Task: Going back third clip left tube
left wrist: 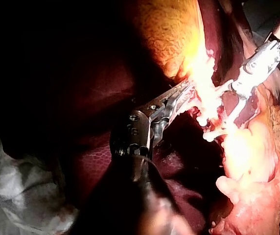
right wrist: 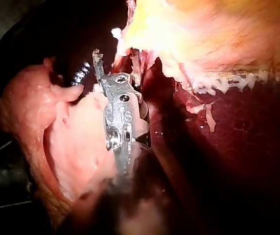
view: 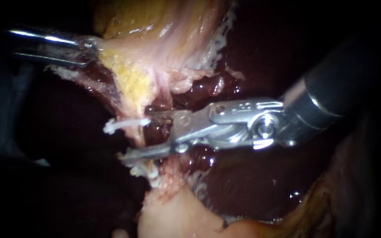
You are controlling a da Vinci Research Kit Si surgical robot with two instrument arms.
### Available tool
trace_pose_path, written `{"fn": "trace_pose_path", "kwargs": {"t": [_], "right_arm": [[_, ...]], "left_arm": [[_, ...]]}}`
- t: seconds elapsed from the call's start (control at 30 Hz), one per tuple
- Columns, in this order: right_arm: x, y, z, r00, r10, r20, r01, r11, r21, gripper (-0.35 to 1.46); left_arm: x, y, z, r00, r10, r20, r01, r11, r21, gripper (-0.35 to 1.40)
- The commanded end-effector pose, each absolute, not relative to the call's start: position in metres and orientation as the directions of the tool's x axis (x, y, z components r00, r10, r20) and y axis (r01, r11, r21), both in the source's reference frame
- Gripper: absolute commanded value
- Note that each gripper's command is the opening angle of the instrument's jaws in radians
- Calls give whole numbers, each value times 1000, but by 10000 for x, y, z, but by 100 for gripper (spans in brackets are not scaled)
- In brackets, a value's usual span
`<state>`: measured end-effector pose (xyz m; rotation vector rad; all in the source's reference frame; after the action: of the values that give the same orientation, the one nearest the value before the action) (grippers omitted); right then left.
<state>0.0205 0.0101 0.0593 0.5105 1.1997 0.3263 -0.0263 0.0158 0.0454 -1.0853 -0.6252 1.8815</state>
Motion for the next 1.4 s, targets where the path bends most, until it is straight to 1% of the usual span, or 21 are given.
{"fn": "trace_pose_path", "kwargs": {"t": [0.03,0.17,0.33,0.53,0.7,0.8,1.0,1.17,1.4], "right_arm": [[200,101,592,337,490,-804,32,848,530,50],[175,101,586,335,454,-825,57,865,499,50],[141,106,570,334,428,-840,61,879,473,50],[97,113,551,331,384,-862,84,898,433,50],[66,114,544,334,362,-870,80,909,409,50],[51,114,541,336,366,-868,74,909,411,50],[32,118,536,335,358,-871,81,911,405,50],[30,118,534,335,353,-874,84,912,401,50],[29,117,533,335,353,-874,84,912,401,50]], "left_arm": [[-263,158,454,-259,859,-441,-425,-511,-747,-35],[-263,158,455,-259,859,-441,-425,-511,-747,-35],[-262,158,455,-259,859,-441,-424,-512,-747,-35],[-262,157,456,-259,859,-441,-424,-512,-747,-35],[-262,157,456,-260,859,-442,-424,-512,-747,-35],[-262,157,456,-259,859,-442,-424,-512,-747,-35],[-264,157,457,-259,859,-442,-425,-512,-746,-35],[-270,155,465,-257,858,-445,-431,-514,-741,-35],[-294,150,484,-260,855,-448,-425,-518,-742,-35]]}}
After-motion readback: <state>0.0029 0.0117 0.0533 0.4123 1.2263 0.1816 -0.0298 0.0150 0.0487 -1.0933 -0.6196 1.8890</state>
